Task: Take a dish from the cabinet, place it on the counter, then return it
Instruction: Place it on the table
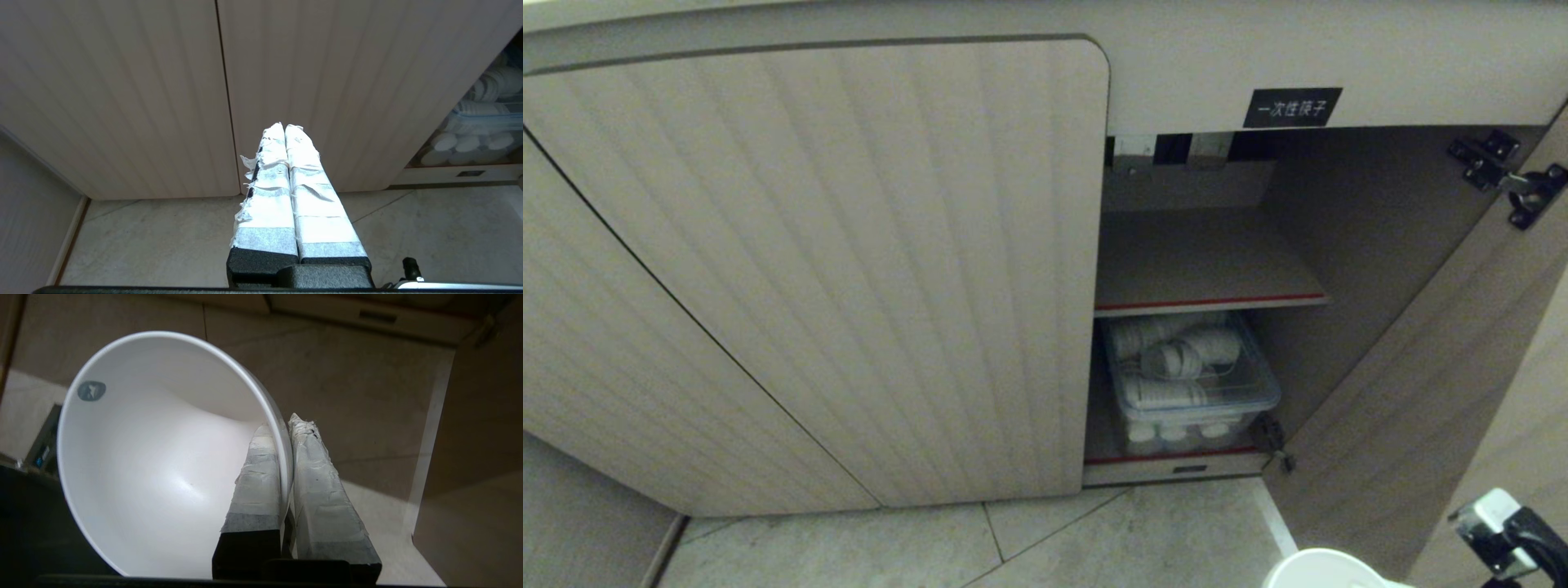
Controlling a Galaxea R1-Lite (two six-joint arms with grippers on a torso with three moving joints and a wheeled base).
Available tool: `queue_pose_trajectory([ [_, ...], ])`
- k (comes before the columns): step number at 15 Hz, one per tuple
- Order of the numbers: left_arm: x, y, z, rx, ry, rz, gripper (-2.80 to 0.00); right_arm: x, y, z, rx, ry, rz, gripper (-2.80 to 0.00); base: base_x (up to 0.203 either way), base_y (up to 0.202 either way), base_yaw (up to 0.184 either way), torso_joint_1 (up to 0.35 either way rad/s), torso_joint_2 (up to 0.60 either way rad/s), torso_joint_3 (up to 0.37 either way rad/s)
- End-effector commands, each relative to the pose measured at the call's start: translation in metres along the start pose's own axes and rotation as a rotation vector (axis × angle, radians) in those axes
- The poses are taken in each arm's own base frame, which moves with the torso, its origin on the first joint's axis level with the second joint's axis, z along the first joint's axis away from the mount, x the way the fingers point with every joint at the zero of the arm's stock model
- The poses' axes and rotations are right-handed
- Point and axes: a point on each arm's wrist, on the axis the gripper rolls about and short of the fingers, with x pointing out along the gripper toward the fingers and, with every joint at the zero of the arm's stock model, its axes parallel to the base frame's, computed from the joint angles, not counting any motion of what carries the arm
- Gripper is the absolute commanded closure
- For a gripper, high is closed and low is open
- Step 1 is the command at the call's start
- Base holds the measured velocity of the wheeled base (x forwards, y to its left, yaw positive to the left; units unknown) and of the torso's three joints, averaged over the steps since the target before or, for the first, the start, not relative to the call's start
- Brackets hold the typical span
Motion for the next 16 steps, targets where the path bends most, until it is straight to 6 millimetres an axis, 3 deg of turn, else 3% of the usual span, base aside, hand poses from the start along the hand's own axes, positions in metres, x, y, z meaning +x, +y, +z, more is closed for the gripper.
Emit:
queue_pose_trajectory([
  [1,0.0,0.0,-0.0001,-0.001,-0.001,0.001,0.0,-0.0037,-0.0011,-0.0048,-0.002,0.027,-0.002,0.0,0.0,0.0,0.0,0.0,0.0,0.0],
  [16,-0.0001,0.0,0.0002,-0.001,-0.001,0.001,0.0,-0.0113,-0.0032,-0.01,-0.009,0.04,-0.006,0.0,0.0,0.0,0.0,0.0,0.0,0.0],
])
